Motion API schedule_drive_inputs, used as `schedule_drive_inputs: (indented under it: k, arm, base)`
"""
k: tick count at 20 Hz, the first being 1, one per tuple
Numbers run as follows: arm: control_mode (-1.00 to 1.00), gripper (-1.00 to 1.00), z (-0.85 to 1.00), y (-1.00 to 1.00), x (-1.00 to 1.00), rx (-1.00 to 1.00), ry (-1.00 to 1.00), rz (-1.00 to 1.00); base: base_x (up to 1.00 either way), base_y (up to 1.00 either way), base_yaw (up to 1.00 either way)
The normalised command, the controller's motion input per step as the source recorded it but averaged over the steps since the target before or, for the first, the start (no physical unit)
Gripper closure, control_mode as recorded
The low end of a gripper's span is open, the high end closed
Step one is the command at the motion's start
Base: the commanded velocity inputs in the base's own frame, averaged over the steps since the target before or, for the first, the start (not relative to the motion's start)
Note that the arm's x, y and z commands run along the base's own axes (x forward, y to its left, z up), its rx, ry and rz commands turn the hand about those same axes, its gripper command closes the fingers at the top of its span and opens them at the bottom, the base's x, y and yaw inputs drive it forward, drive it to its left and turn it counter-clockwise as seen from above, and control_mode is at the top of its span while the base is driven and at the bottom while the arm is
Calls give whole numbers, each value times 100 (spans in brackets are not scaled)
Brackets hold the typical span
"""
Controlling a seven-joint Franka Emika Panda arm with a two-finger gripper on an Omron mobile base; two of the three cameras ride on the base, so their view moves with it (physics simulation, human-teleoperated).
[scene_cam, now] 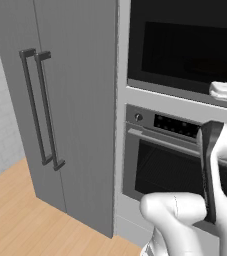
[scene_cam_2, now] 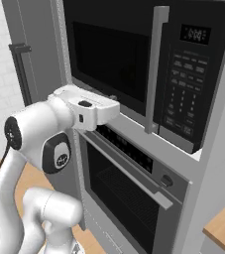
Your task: Pick the sweet potato from the sink and place it in the bowl. Then pick the bowl and place it in the microwave. Then close the microwave door and press the start button.
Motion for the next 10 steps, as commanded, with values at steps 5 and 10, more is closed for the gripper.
schedule_drive_inputs:
  k: [5, 10]
  arm:
    - [-100, 100, 4, 11, -100, 9, -1, 0]
    - [-100, 100, -5, 0, -93, 0, 0, 0]
  base:
    - [0, 0, 0]
    - [0, 0, 0]
